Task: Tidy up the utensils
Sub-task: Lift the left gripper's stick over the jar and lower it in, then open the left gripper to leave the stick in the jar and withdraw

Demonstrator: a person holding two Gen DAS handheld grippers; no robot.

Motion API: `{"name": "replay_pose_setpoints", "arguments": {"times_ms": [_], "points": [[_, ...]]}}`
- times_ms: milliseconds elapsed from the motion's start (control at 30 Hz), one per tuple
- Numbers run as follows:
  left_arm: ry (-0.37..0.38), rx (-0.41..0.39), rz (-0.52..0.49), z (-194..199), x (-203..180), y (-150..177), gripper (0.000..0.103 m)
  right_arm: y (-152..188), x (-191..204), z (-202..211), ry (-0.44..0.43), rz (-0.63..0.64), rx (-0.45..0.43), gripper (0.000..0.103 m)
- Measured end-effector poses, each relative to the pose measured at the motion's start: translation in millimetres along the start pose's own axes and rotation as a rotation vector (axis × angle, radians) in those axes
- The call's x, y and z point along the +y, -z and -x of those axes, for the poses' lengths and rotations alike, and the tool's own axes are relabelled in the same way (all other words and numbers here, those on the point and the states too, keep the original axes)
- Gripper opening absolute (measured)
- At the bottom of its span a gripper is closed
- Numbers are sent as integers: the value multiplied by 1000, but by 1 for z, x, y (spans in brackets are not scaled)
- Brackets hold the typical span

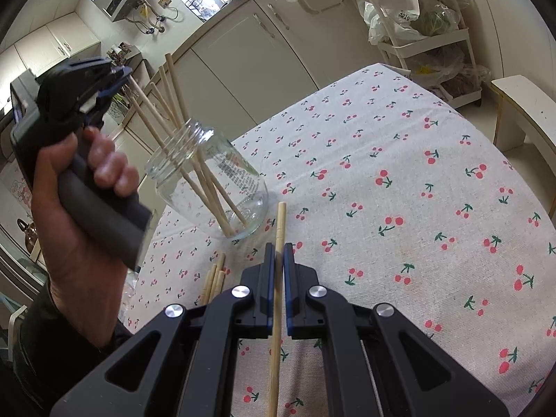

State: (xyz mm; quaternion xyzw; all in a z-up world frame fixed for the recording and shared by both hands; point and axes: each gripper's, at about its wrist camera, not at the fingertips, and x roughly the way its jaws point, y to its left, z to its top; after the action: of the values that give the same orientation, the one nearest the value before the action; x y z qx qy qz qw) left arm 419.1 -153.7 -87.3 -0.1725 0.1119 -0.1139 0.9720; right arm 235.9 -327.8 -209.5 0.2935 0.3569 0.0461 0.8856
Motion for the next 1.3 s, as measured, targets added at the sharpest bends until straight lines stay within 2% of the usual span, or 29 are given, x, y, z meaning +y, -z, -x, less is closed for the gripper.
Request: {"name": "replay_pose_setpoints", "arguments": {"times_ms": [367,467,500,533,600,733,833,967,1100,1200,1267,1300], "points": [[43,90,-165,28,-11,25,6,-3,1,5,-3,-8,-20,6],[49,123,-190,41,-9,24,20,-8,7,14,-11,0,-48,6],[32,113,-192,49,-5,24,33,-10,10,16,-15,5,-56,6],[18,101,-193,55,-2,22,40,-13,13,19,-18,11,-66,6],[1,88,-181,66,5,19,44,-17,19,24,-25,20,-84,6],[-48,66,-134,89,28,13,58,-33,36,36,-43,49,-148,6],[-93,100,-108,98,50,22,63,-54,54,46,-58,81,-227,6],[-149,177,-74,100,80,42,64,-84,82,61,-94,123,-339,5],[-196,234,-27,102,107,61,64,-105,102,74,-121,166,-409,5],[-211,262,0,100,119,71,64,-113,104,68,-103,193,-375,5],[-219,276,14,100,126,77,64,-109,95,54,-38,216,-289,5],[-220,279,19,98,128,79,64,-105,87,43,8,220,-232,9]]}}
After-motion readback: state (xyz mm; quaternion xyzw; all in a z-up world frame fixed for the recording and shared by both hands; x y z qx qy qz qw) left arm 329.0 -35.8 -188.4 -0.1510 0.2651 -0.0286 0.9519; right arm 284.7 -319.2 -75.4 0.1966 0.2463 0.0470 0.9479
